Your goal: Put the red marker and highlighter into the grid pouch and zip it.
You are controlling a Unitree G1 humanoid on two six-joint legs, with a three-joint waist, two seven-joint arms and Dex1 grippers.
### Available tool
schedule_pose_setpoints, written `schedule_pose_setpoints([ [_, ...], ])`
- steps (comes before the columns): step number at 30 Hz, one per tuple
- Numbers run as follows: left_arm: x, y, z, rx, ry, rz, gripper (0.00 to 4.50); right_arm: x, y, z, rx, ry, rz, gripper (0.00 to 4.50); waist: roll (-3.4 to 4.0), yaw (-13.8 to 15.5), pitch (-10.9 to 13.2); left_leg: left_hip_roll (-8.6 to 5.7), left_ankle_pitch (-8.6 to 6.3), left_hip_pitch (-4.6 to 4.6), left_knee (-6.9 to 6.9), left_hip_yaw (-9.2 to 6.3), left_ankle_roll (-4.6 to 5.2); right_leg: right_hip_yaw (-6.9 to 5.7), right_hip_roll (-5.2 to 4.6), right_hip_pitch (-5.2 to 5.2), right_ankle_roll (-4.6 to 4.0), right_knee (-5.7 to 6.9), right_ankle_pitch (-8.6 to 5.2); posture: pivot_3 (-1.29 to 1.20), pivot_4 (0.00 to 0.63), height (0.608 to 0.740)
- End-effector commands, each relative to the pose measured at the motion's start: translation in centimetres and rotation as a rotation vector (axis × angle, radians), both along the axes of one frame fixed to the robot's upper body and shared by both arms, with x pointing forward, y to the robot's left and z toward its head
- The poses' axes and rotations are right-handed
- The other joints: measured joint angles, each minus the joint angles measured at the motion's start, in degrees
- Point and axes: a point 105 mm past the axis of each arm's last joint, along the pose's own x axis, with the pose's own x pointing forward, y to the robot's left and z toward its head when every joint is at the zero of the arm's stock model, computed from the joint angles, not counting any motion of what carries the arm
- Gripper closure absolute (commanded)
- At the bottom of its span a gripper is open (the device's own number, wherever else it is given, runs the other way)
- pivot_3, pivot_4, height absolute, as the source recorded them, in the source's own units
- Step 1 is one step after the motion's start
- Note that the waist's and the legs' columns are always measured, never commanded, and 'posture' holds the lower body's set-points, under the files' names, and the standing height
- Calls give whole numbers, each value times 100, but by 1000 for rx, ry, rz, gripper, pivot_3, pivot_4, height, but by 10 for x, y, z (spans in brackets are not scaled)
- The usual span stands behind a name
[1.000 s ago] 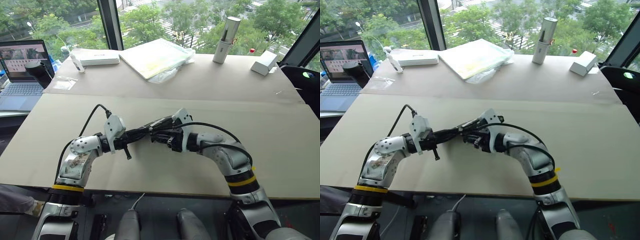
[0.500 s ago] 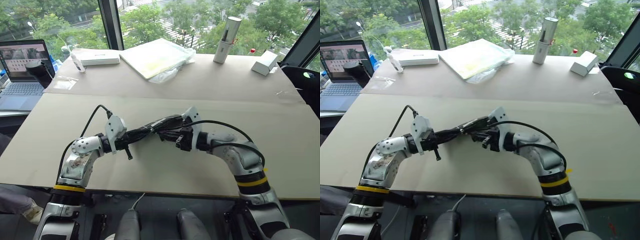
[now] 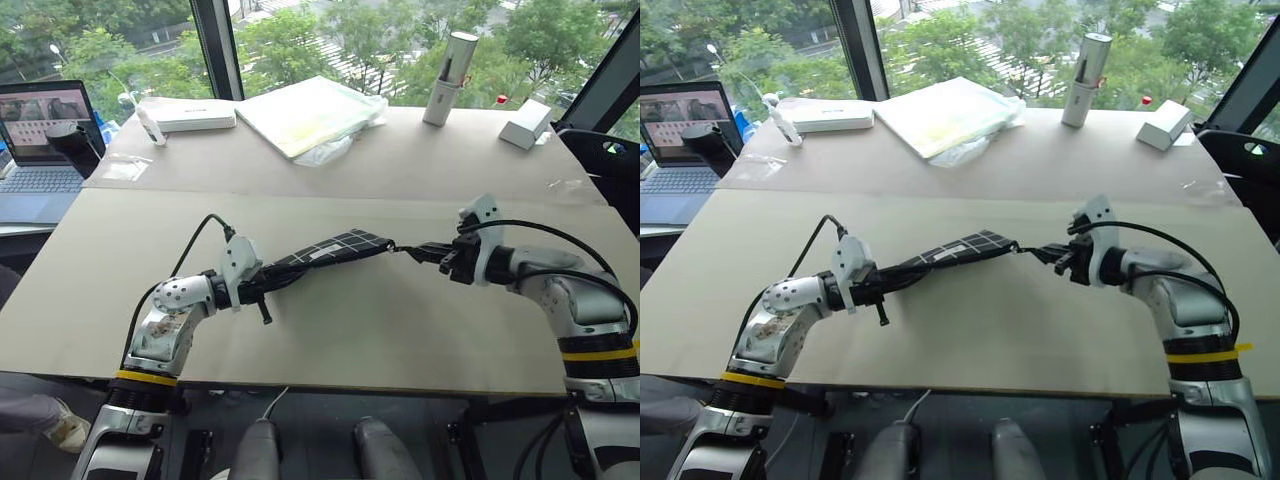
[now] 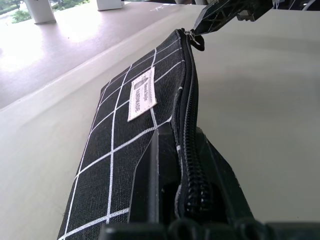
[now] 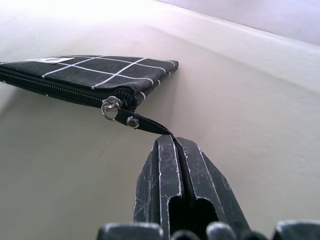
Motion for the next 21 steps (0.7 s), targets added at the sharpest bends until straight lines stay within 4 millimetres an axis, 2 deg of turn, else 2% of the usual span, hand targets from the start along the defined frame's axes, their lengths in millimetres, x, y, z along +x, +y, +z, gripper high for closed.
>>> schedule_pose_setpoints([
  [1, 1, 6, 10, -5, -41, 12, 4500, -5, -10, 12, -8, -36, 12, 3898, 0, 10, 0, 0, 0, 0, 0, 0, 0, 0, 0, 0, 0, -1, 0, 0, 150, 739],
  [3, 1, 6, 10, -6, -41, 12, 4500, -18, 4, 9, 22, -2, 110, 3390, -1, 34, 1, 0, 0, -2, 0, 0, 0, -1, -1, 2, 0, -7, 0, 0, 150, 739],
  [5, 1, 6, 10, -7, -40, 10, 4500, -25, 14, 9, 53, 19, 153, 2658, -1, 27, 1, 0, 0, -4, 0, 0, 0, 0, -2, 4, 0, -12, 0, 0, 150, 739],
  [9, 1, 4, 9, -7, -38, 2, 4500, -31, 16, 6, 140, 94, 173, 1285, -1, 24, 1, 0, 0, -4, 0, -1, 1, 0, -1, 4, 0, -10, 0, 0, 150, 739],
  [15, -1, 1, 6, 8, -45, -32, 4500, -37, -16, 12, 97, 87, 123, 1285, -1, 66, 1, -4, 0, -7, 0, -1, 1, 0, -5, 5, 1, -16, 0, 0, 150, 739],
  [21, -4, -18, 11, 38, -137, -231, 4500, -78, -43, 37, 84, -9, 229, 1285, 1, 122, 4, -6, -1, -11, 0, -1, 1, -1, -5, 4, 3, -19, -2, 0, 150, 739],
])
